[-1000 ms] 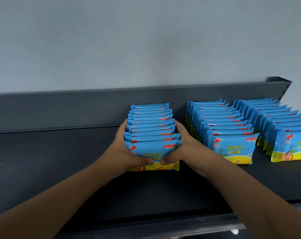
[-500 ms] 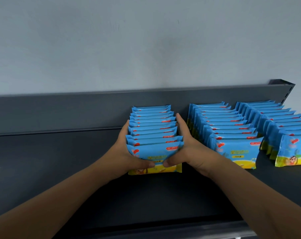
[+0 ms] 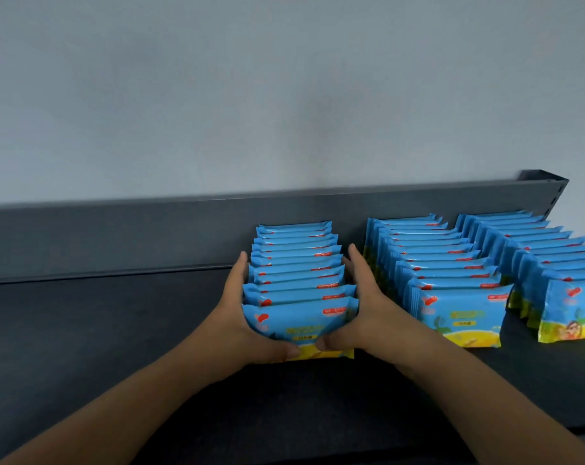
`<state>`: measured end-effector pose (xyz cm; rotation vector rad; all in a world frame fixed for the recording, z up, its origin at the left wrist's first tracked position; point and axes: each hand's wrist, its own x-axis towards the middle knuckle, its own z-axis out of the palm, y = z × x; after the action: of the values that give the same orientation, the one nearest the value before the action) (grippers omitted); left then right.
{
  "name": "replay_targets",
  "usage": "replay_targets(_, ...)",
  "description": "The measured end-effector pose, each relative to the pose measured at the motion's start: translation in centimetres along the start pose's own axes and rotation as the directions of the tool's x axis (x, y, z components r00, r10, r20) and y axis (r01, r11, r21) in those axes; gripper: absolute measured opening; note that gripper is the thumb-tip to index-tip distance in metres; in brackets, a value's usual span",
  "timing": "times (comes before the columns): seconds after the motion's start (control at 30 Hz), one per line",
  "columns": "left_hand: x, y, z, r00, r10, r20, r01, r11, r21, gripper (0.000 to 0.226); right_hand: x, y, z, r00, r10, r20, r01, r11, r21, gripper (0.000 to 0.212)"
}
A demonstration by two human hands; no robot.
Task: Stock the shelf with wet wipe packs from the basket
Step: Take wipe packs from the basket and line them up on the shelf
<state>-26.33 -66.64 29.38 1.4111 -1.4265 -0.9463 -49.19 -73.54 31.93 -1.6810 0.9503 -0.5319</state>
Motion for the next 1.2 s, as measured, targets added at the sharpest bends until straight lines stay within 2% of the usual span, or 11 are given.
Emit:
replay_targets(0.23, -0.7, 4.0, 0.4, 0.996, -0.008, -0.087, 0.008, 1.0, -0.002, 0.165, -0.9, -1.0, -0.2, 0.995, -0.054, -0.08, 0.043, 0.991, -0.13, 0.156)
replay_targets(0.47, -1.6, 5.4, 3.1, 0.953, -0.1, -0.287, 0.058, 0.987, -0.151, 0.135, -2.3, -1.4, 0.2, 0.953, -0.209, -0.22, 0.137, 0.943, -0.304, 0.146)
replay_targets(0.5, -1.5, 4.9, 3.3, 0.958, -0.088, -0.272, 0.051, 0.989, -0.141, 0.125, -2.5, -1.5, 0.4, 0.94, -0.239, -0.243, 0.147, 0.929, -0.341, 0.144)
replay_targets(0.57, -1.7, 4.0, 2.2, 0.979, -0.118, -0.168, 0.078, 0.971, -0.225, 0.072, -2.7, -1.5, 0.9, 0.907, -0.315, -0.28, 0.174, 0.884, -0.433, 0.136)
replay_targets(0.6, -1.4, 3.9, 2.4, 0.966, -0.198, -0.167, 0.124, 0.919, -0.375, 0.067, -2.6, -1.3, 1.2, 0.891, -0.351, -0.289, 0.186, 0.861, -0.473, 0.132)
replay_targets(0.67, -1.5, 4.1, 3.4, 0.974, -0.158, -0.16, 0.086, 0.918, -0.387, 0.066, -2.7, -0.9, 1.6, 0.865, -0.401, -0.3, 0.196, 0.823, -0.534, 0.129)
replay_targets(0.7, -2.2, 4.5, 3.5, 0.98, -0.078, -0.184, 0.036, 0.974, -0.222, 0.071, -2.6, -0.7, 1.7, 0.86, -0.414, -0.298, 0.198, 0.809, -0.553, 0.13)
replay_targets(0.8, -3.3, 4.0, 4.2, 0.916, -0.056, -0.398, 0.033, 0.997, -0.064, 0.119, -2.5, -0.2, 1.8, 0.861, -0.415, -0.293, 0.201, 0.809, -0.552, 0.132)
replay_targets(0.9, -4.2, 3.1, 4.1, 0.92, 0.075, -0.384, -0.011, 0.986, 0.165, 0.118, -2.6, -0.2, 1.9, 0.871, -0.396, -0.291, 0.181, 0.809, -0.558, 0.135)
replay_targets(1.0, -4.2, 2.7, 4.0, 0.92, 0.084, -0.384, -0.013, 0.983, 0.184, 0.115, -3.0, -0.4, 1.9, 0.885, -0.346, -0.31, 0.155, 0.849, -0.505, 0.134)
replay_targets(1.2, -4.3, 3.2, 4.4, 0.861, -0.005, -0.509, 0.072, 0.991, 0.113, 0.143, -4.5, -1.2, 2.0, 0.89, -0.235, -0.392, 0.034, 0.889, -0.456, 0.124)
